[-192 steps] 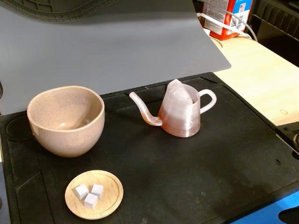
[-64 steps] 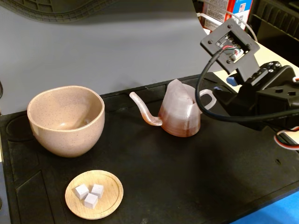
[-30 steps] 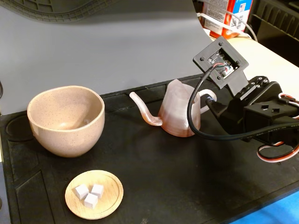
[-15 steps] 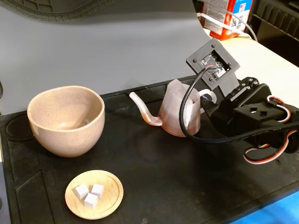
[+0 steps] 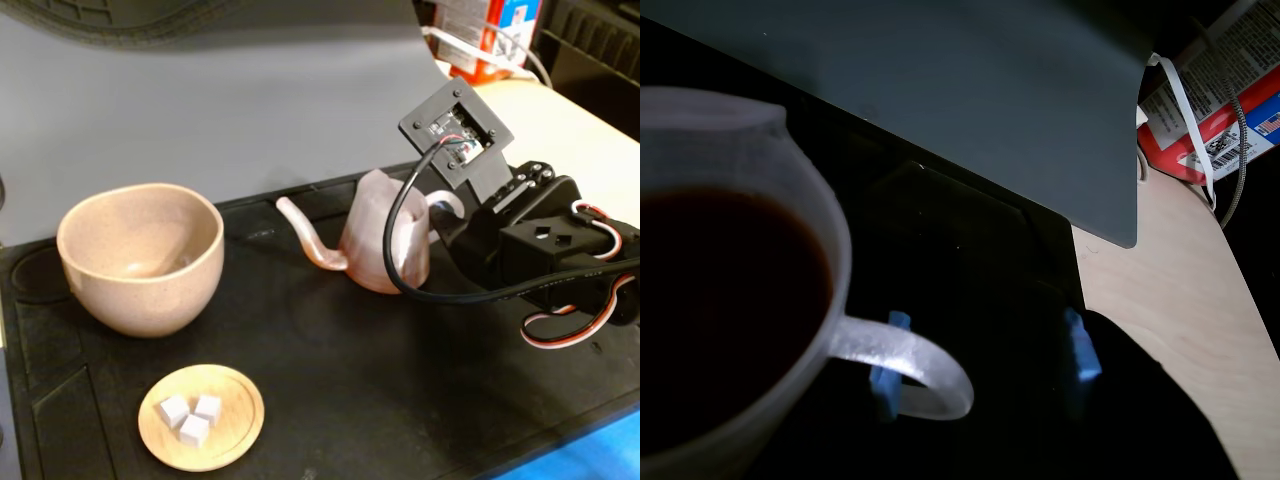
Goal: Pick up a kettle and pour liquid into a cup.
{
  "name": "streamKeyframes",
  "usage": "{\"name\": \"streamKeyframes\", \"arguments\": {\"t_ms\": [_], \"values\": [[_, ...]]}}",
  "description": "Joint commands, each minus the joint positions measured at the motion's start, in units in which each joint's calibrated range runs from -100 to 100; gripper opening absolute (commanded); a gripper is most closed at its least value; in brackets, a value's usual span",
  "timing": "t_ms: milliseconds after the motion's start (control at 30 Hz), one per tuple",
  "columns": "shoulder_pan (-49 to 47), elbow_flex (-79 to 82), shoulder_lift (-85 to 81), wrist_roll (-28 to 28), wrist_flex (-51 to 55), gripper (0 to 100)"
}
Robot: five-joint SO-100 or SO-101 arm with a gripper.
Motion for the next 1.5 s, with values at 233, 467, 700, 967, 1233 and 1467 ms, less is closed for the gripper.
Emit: {"name": "streamKeyframes", "arguments": {"t_ms": [233, 467, 700, 967, 1233, 1467], "values": [[0.03, -0.99, -0.76, 0.01, -1.14, 18], [1.78, -0.99, -0.41, 0.01, -1.14, 0], [1.32, -0.99, -0.93, 0.01, -1.14, 0], [-0.2, -1.54, -2.04, -0.41, -4.6, 0], [-4.69, -1.26, -9.54, -3.56, -4.16, 0], [-6.97, -2.08, -13.38, -3.56, -4.16, 0]]}}
